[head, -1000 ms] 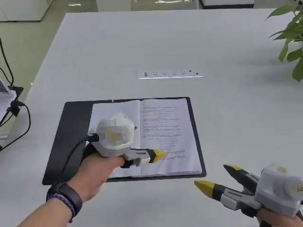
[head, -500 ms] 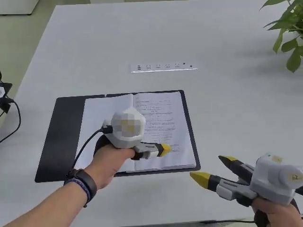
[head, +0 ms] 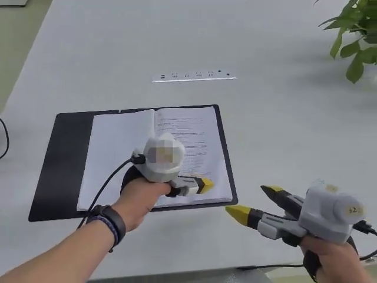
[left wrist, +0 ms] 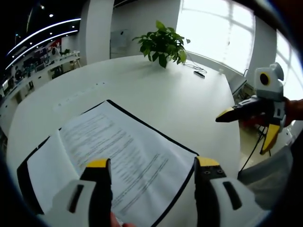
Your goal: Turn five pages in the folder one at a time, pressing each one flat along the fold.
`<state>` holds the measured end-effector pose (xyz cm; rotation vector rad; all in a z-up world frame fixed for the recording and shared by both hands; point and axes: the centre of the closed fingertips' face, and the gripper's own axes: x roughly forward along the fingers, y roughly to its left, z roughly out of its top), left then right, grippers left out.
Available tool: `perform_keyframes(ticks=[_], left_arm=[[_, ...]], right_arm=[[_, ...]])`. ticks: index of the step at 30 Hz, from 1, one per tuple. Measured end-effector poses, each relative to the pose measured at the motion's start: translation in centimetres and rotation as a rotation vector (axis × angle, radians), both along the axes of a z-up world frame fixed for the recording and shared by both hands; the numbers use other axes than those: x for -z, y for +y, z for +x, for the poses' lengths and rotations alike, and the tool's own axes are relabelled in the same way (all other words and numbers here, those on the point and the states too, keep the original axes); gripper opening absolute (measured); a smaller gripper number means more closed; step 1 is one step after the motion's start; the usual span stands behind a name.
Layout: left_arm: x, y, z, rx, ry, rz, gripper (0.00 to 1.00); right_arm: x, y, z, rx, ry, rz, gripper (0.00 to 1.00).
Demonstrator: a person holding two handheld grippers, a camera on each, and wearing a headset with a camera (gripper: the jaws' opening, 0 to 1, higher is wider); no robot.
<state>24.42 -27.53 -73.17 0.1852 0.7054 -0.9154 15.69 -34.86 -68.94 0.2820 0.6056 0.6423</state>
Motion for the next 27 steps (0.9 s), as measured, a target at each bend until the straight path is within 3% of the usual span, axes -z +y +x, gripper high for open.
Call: perform_keyframes(ticks=[7,13,20,21,24,27], left_arm=[[2.3,-1.5,0.1,-0.006,0.012,0.039,0.71],[3.2,-2.4,-0.2,-0.007,0.016,0.053,0.72],[4.8,-3.0,-0.5,0.01,0.023,0.078,0.73],[4.8,-3.0,-0.4,0.007,0.006,0.08,0.73],[4.7,-3.2,-0.4,0.0,0.0,0.076,0.74],[5.1,-3.1,-0.5,0.01,-0.036,0.099,0.73]], right_arm=[[-0.2,-0.2,-0.5,0.007,0.004,0.011,0.76],[0.2,-0.3,-0.9,-0.003,0.021,0.001,0.76],[-0.4,-0.1,-0.7,-0.009,0.014,0.008,0.76],[-0.6,0.0,-0.7,-0.012,0.012,0.007,0.76],[-0.7,0.2,-0.7,-0.024,0.012,-0.001,0.76],[-0.8,0.4,-0.8,-0.036,0.012,-0.004,0.76]])
